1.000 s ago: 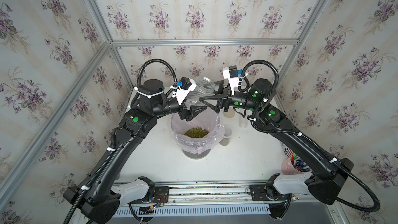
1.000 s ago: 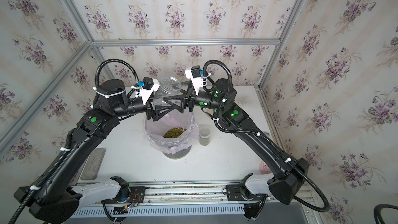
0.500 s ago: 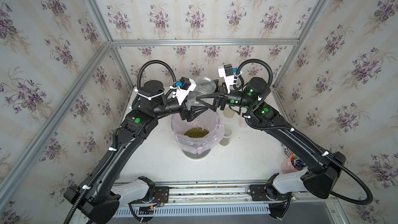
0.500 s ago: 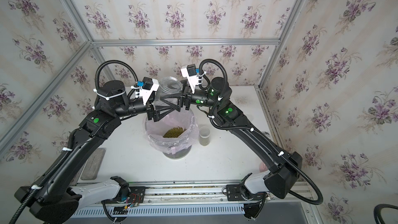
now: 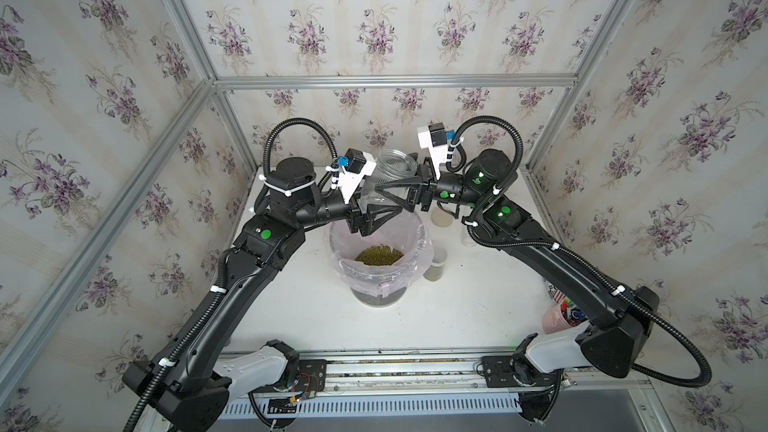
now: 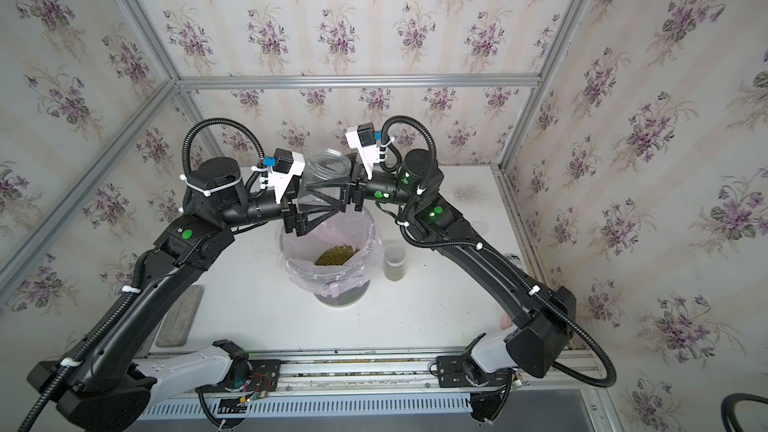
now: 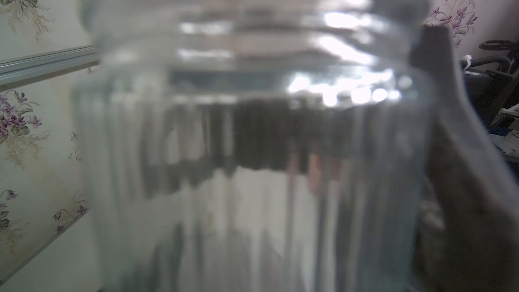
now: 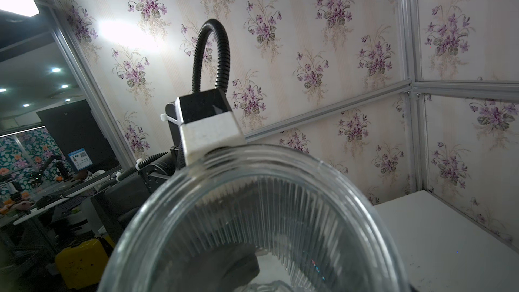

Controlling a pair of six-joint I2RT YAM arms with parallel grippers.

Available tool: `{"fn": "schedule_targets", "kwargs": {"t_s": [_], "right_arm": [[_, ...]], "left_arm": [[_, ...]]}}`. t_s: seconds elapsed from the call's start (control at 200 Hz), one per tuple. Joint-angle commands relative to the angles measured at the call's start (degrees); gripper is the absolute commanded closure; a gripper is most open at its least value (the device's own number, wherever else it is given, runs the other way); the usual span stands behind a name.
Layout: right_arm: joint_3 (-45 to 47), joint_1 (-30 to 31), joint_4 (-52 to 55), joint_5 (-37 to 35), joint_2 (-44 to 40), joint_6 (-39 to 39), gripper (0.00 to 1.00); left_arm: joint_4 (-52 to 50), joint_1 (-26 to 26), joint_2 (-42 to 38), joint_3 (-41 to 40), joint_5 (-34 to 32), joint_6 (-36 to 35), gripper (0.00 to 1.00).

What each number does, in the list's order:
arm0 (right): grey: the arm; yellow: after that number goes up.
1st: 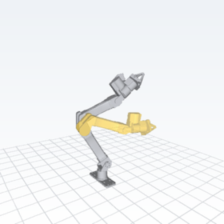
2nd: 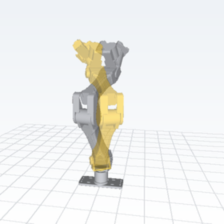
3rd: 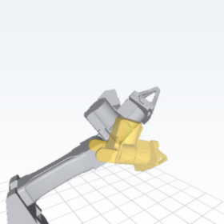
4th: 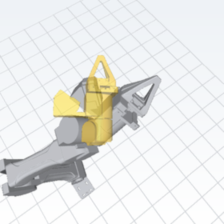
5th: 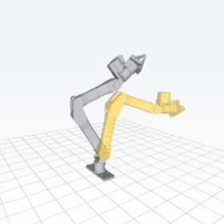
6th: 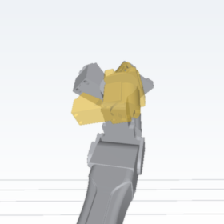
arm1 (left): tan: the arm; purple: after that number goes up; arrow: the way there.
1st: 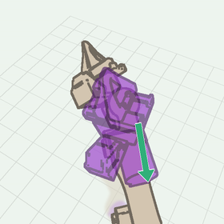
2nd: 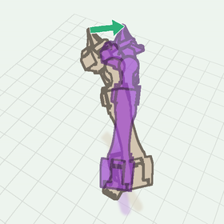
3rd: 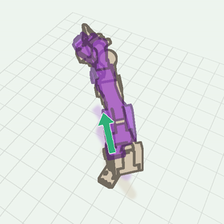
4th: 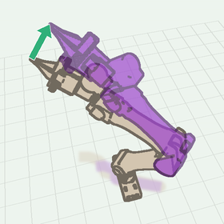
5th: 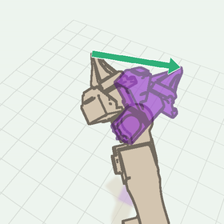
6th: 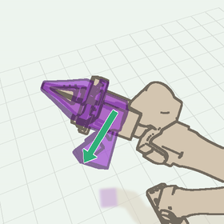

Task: Empty moldy mung beans from jars
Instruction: Place the jar at the center of the board.

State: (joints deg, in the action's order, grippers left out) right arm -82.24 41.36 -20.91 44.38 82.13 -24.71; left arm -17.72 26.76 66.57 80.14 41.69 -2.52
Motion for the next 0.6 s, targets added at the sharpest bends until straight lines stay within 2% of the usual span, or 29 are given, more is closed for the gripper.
{"fn": "schedule_targets", "kwargs": {"t_s": [0.0, 0.13, 0.265, 0.275, 0.28, 0.285, 0.29, 0.3, 0.31, 0.595], "right_arm": [[0.23, 0.12, -1.64, -0.21, -0.31, -2.51, 0.31], [0.17, 0.10, -1.41, -0.53, -0.43, -1.92, 0.44], [-0.13, 0.12, -0.89, -0.70, -0.56, -1.39, 0.50], [-0.12, 0.12, -0.89, -0.74, -0.63, -1.33, 0.50], [-0.12, 0.12, -0.80, -0.76, -0.64, -1.27, 0.50], [-0.12, 0.21, -0.80, -0.78, -0.69, -1.25, 0.50], [-0.16, 0.21, -0.76, -0.78, -0.76, -1.23, 0.50], [-0.15, 0.19, -0.68, -0.85, -0.79, -1.13, 0.51], [-0.13, 0.20, -0.46, -0.87, -0.82, -1.04, 0.51], [-1.51, 0.20, 4.75, -4.64, -2.05, 2.96, 0.54]], "left_arm": [[5.47, -0.04, -0.60, -0.09, 0.43, -2.28, 0.92], [5.50, 0.05, -0.98, -0.25, -0.40, -2.58, 0.83], [5.54, 0.04, -1.26, -0.60, -1.59, -2.59, 0.70], [5.53, 0.08, -1.31, -0.64, -1.70, -2.58, 0.63], [5.56, 0.11, -1.33, -0.62, -1.79, -2.62, 0.53], [5.57, 0.03, -1.34, -0.65, -1.83, -2.64, 0.27], [5.58, 0.04, -1.34, -0.67, -1.81, -2.65, 0.14], [5.58, 0.11, -1.35, -0.68, -1.90, -2.70, 0.04], [5.59, 0.10, -1.35, -0.68, -1.97, -2.67, 0.01], [5.81, 0.11, -2.72, -2.02, -4.06, -2.90, 0.00]]}}
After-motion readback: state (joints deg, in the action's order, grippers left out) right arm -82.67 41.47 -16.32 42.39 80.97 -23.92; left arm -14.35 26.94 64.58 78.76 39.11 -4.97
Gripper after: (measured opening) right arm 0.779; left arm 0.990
